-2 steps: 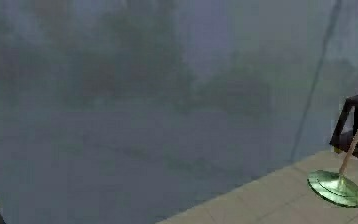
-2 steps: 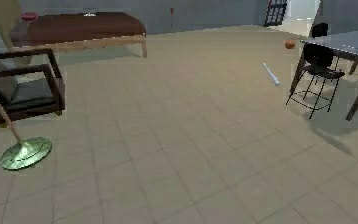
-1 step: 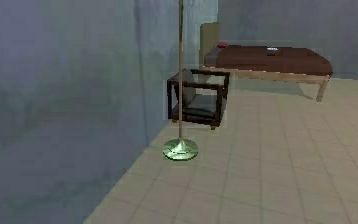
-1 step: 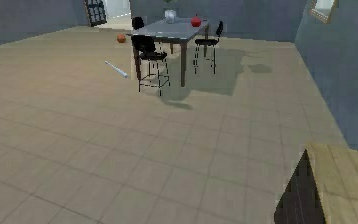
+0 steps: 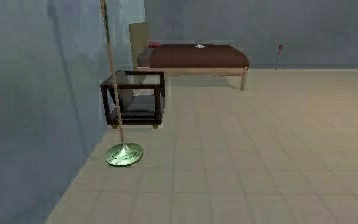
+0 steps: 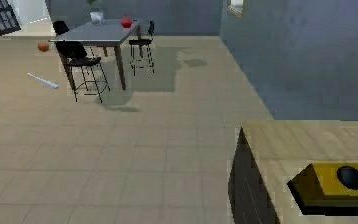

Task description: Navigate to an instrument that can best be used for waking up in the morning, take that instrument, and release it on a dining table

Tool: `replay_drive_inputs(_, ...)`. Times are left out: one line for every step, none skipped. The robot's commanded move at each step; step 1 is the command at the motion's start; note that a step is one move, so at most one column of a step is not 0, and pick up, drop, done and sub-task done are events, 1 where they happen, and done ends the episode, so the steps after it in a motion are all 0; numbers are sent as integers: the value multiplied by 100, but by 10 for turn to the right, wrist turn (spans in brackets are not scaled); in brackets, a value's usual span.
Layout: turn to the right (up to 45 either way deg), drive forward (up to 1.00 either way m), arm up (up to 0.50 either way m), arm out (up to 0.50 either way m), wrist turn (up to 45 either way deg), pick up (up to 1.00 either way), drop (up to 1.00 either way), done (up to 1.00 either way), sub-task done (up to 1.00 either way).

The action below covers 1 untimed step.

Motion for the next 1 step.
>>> replay_drive_inputs(0, 10, 0, 0, 0, 0, 0, 0, 0)
